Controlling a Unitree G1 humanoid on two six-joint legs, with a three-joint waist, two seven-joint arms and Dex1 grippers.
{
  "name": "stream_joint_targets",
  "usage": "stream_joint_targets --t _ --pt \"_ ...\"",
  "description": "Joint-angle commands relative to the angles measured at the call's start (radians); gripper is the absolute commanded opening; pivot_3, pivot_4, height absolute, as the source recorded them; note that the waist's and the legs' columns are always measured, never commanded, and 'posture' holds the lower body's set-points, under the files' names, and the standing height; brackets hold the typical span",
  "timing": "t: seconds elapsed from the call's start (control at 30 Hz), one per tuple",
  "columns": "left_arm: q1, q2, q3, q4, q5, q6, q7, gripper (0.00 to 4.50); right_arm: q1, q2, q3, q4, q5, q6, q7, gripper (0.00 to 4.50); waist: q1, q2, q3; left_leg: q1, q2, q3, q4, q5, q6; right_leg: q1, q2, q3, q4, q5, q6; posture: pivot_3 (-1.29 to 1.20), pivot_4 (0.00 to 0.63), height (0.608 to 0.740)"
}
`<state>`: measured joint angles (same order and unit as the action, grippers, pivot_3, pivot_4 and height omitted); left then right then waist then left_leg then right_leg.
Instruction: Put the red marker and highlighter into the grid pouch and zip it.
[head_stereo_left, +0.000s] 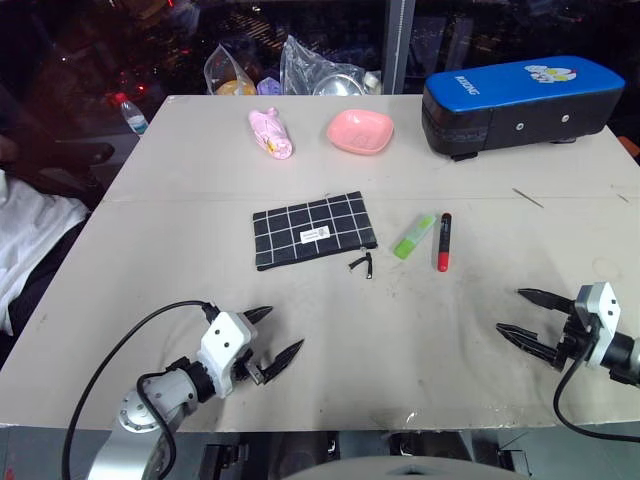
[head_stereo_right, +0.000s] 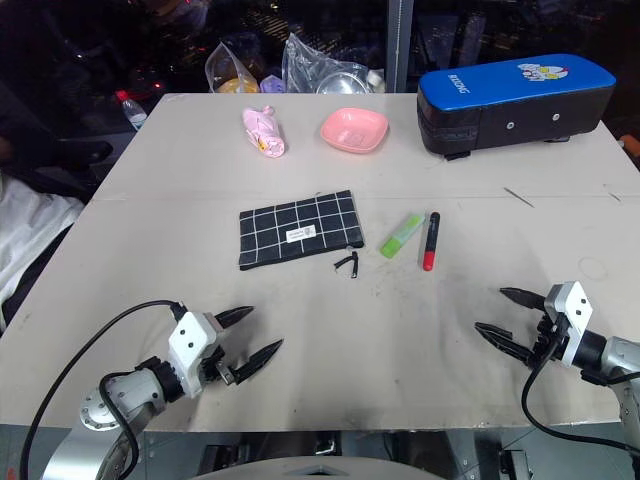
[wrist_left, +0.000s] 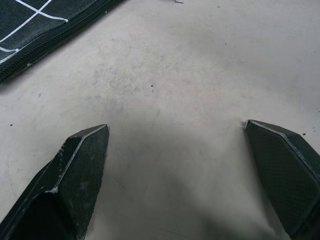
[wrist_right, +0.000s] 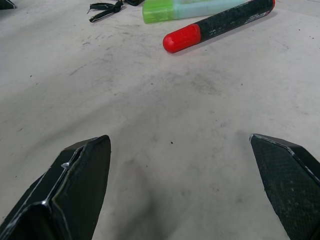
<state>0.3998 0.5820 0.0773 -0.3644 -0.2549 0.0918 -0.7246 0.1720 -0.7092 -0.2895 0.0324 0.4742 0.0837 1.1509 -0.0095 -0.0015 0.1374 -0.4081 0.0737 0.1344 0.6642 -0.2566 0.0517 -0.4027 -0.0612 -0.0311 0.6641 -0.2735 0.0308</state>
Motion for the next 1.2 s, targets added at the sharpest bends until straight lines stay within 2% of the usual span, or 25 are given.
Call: stream_joint_targets --t 0.03,0.13,0.43,0.67,0.87,1.03,1.2 --pt "0.051 0.026 0.081 -0.016 -0.027 -0.006 -0.018 4.44 0.034 0.009 0.012 -0.058 0.006 -0.01 0.008 4.5 0.0 0.0 0.0 0.0 0.0 0.0 0.0 0.0 0.0 0.0 0.0 0.0 0.0 0.0 0.0 0.0 0.15 0.74" --pt "0.091 0.051 0.163 -0.025 -0.054 -0.007 -0.031 4.44 0.061 0.038 0.045 -0.091 0.005 -0.008 0.002 4.5 -0.004 -0.005 0.001 -0.001 0.002 -0.002 -0.001 0.0 0.0 0.0 -0.002 -0.001 0.0 0.0 0.0 0.0 0.15 0.74" --pt "0.092 0.067 0.188 -0.001 -0.05 -0.009 -0.056 4.44 0.076 0.057 0.057 -0.077 0.004 -0.043 0.007 4.5 0.003 -0.006 0.002 -0.003 0.0 -0.003 0.003 -0.001 0.002 -0.001 -0.007 -0.005 -0.002 0.0 0.0 0.0 0.15 0.74" --pt "0.006 0.088 0.206 0.058 -0.084 -0.03 -0.111 4.44 0.092 0.071 0.048 -0.197 0.065 -0.011 -0.002 4.5 0.003 -0.006 0.002 -0.005 0.0 -0.004 0.003 -0.001 0.002 -0.001 -0.007 -0.009 -0.001 0.0 0.0 0.0 0.15 0.74" --pt "-0.121 0.126 0.225 0.156 -0.088 -0.075 -0.168 4.44 0.098 0.075 0.063 -0.38 0.144 0.073 -0.049 4.5 0.005 -0.006 0.002 -0.005 0.0 -0.004 0.003 -0.001 0.002 -0.001 -0.004 -0.011 -0.001 0.0 0.0 0.0 0.15 0.74" --pt "-0.26 0.203 0.211 0.354 -0.005 -0.249 -0.228 4.44 0.076 0.086 0.085 -0.458 0.17 0.121 -0.096 4.5 0.007 -0.006 0.002 -0.005 -0.001 -0.004 0.004 -0.001 0.002 -0.001 -0.002 -0.011 -0.001 0.001 0.001 0.0 0.15 0.74" --pt "-0.456 0.268 0.151 0.642 0.134 -0.55 -0.239 4.44 0.034 0.1 0.112 -0.485 0.166 0.141 -0.139 4.5 0.01 -0.007 0.003 -0.006 -0.001 -0.004 0.004 -0.001 0.002 -0.001 -0.002 -0.012 -0.001 0.001 0.001 0.0 0.15 0.74"
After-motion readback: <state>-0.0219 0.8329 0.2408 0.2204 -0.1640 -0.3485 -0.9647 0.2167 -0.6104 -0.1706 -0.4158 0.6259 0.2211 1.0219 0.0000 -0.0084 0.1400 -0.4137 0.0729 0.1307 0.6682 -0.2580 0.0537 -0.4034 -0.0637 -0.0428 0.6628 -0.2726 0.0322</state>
